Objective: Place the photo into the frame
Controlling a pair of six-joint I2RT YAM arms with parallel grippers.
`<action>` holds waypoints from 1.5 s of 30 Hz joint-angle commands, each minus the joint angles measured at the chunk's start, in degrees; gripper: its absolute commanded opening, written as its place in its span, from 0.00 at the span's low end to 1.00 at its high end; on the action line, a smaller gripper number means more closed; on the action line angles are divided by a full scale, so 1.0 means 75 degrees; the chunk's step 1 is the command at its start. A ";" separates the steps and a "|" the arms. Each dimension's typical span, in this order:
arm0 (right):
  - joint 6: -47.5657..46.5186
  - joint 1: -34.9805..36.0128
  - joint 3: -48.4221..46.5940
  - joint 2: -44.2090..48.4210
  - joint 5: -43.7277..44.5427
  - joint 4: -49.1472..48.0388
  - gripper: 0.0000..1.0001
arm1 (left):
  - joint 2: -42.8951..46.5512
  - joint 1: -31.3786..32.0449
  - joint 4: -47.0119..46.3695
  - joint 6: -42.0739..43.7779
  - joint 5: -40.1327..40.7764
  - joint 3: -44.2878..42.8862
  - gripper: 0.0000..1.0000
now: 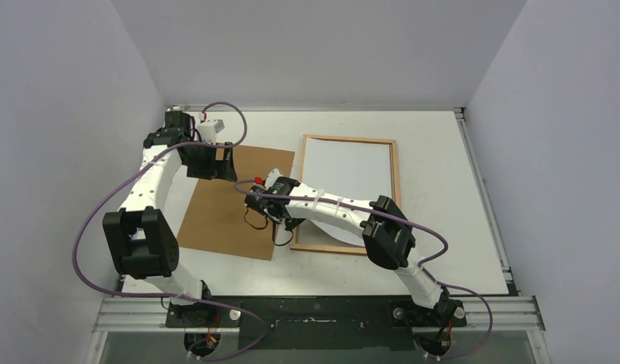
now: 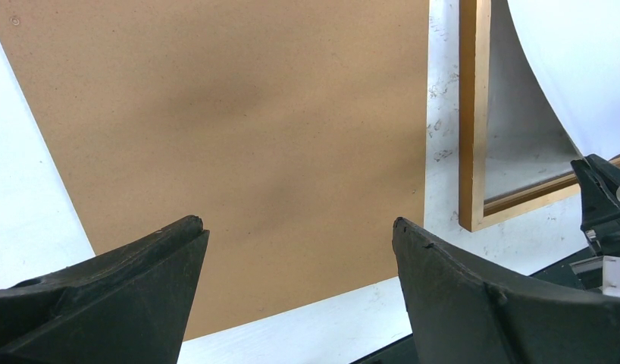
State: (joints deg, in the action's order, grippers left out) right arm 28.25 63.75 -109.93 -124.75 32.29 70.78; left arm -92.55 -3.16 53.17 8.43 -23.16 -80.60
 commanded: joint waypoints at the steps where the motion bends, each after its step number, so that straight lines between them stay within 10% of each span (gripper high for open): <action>1: 0.0192 -0.0094 0.0048 0.0186 0.0451 0.0225 0.05 | 0.0279 -0.0047 -0.0185 0.0141 -0.0041 -0.0046 0.92; 14: 0.0162 -0.0228 0.0148 0.0125 0.0253 -0.0102 0.06 | 0.0342 -0.0114 -0.0116 0.0191 -0.0041 -0.0069 0.92; 23: -0.0005 -0.0117 0.0117 0.0456 -0.0109 -0.0295 0.70 | 0.0251 -0.0138 -0.0082 0.0234 -0.0007 -0.0085 0.94; 29: -0.0238 -0.0143 0.0007 0.0875 -0.0736 -0.0528 0.90 | 0.0249 -0.0187 -0.0026 0.0286 -0.0069 -0.0102 0.94; 45: 0.0512 -0.0998 0.0656 0.1525 -0.3814 -0.3933 0.91 | -0.0717 -0.1477 -0.0021 0.0698 0.0144 -0.0454 0.93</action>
State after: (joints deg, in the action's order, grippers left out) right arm 27.79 57.67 -103.44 -112.14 10.70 53.43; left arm -94.91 -10.41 54.00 11.09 -23.62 -81.36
